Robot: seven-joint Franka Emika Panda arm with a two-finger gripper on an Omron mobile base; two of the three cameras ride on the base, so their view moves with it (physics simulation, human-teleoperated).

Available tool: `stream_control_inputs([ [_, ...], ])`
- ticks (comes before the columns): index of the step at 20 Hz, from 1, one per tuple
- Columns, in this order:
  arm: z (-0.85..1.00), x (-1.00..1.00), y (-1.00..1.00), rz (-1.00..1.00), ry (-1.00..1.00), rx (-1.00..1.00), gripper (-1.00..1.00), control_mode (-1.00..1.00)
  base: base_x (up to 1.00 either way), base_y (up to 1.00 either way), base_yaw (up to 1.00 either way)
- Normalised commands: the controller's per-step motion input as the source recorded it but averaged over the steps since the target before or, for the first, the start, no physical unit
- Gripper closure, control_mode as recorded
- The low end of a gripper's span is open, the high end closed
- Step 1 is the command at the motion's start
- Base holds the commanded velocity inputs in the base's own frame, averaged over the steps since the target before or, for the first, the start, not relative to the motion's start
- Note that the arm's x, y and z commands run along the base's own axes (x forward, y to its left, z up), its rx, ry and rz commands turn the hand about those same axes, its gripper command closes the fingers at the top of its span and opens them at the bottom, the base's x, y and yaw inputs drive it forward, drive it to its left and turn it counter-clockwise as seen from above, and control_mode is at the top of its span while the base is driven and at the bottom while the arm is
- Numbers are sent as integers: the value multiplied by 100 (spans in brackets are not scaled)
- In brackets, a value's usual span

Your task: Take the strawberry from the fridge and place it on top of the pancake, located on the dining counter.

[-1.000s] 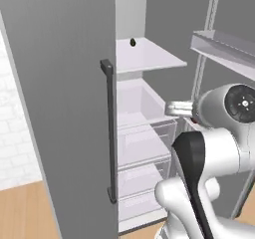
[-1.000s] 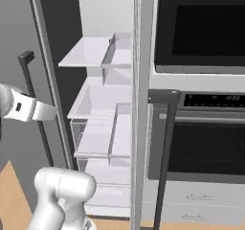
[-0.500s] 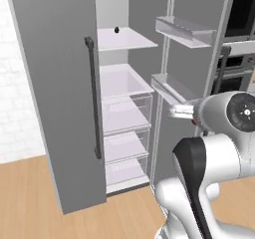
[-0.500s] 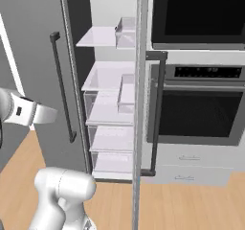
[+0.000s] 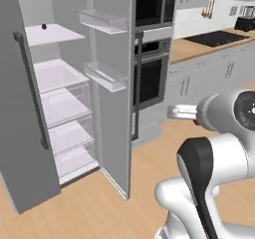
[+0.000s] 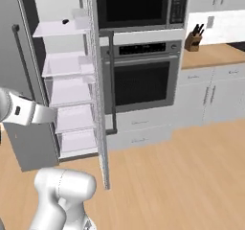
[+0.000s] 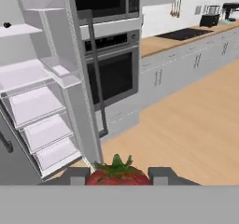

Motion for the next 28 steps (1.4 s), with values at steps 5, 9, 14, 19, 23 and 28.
stream_control_inputs([
  [5, 0, 0, 0, 0, 0, 0, 100, 100, -42, 0, -89],
  [9, 0, 0, 0, 0, 0, 0, 100, 100, -29, 0, -94],
  [14, 0, 0, 0, 0, 0, 0, 100, 100, -9, -18, -89],
  [19, 0, 0, 0, 0, 0, 0, 100, 100, 16, -88, -62],
  [23, 0, 0, 0, 0, 0, 0, 100, 100, 51, -100, -35],
  [28, 0, 0, 0, 0, 0, 0, 100, 100, 72, -100, -13],
])
